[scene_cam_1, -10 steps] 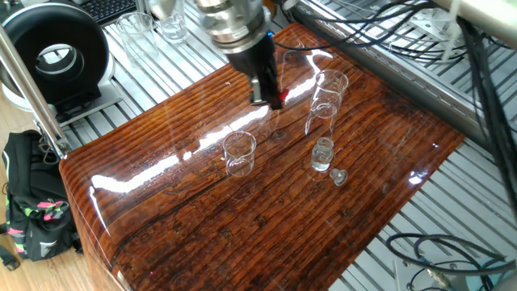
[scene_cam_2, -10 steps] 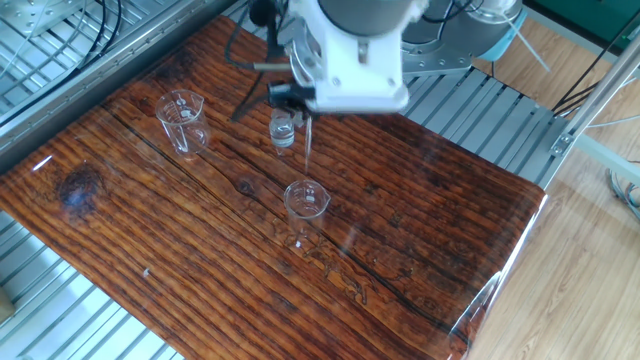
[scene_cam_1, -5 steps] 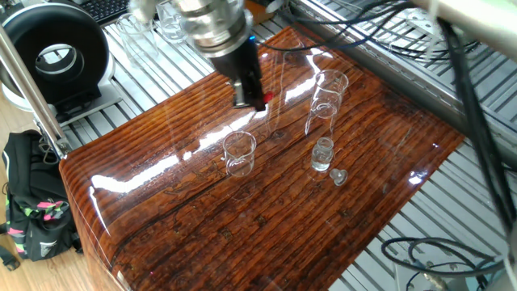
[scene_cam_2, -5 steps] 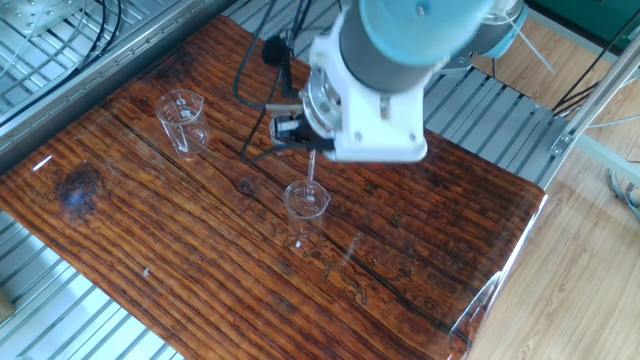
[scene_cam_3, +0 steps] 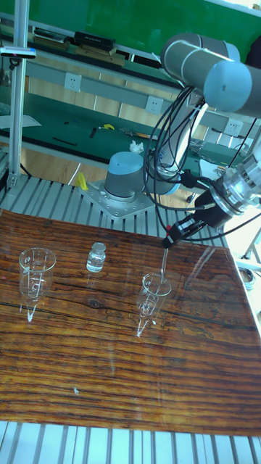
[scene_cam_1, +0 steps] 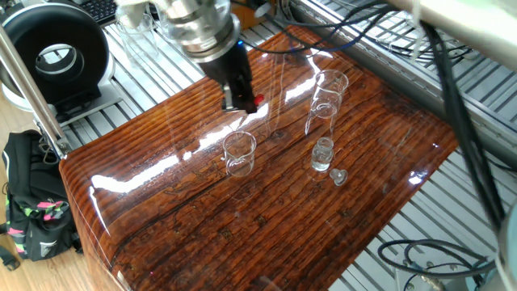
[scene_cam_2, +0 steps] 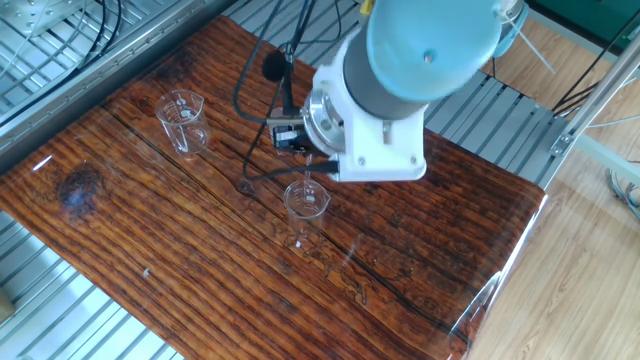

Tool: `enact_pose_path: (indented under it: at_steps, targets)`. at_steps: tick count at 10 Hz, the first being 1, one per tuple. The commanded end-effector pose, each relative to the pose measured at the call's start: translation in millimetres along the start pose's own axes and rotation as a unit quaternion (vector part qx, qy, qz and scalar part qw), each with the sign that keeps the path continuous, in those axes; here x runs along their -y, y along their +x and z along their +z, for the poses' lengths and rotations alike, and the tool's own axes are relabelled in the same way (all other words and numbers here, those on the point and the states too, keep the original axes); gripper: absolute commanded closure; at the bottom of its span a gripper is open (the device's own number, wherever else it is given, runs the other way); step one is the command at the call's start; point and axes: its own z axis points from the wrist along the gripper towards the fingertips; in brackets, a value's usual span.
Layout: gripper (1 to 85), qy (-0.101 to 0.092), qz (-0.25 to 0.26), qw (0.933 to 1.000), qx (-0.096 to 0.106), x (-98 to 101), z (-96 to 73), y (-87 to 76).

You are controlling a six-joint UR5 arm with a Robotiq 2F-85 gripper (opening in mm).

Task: Transfer liquid using a dropper

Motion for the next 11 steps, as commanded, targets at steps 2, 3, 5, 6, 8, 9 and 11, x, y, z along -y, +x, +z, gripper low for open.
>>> enact_pose_path:
  at_steps: [2,3,5,6,8,9,11]
  targets:
    - [75.7,0.005,0.004,1.0000,0.002,-7.0,25.6,-10.1]
    - [75.7,0.009,0.003,1.0000,0.003,-4.8,29.8,-10.8]
    - [75.7,0.005,-0.001,1.0000,0.003,-6.2,33.5,-13.5]
    - [75.7,0.005,-0.001,1.0000,0.001,-8.1,36.6,-14.9]
    - [75.7,0.003,-0.004,1.0000,0.002,-8.3,43.1,-20.3]
    - [75.7,0.002,-0.006,1.0000,0.002,-7.9,45.3,-21.4]
    - [75.7,-0.002,-0.009,0.9999,0.003,-8.4,53.3,-25.2]
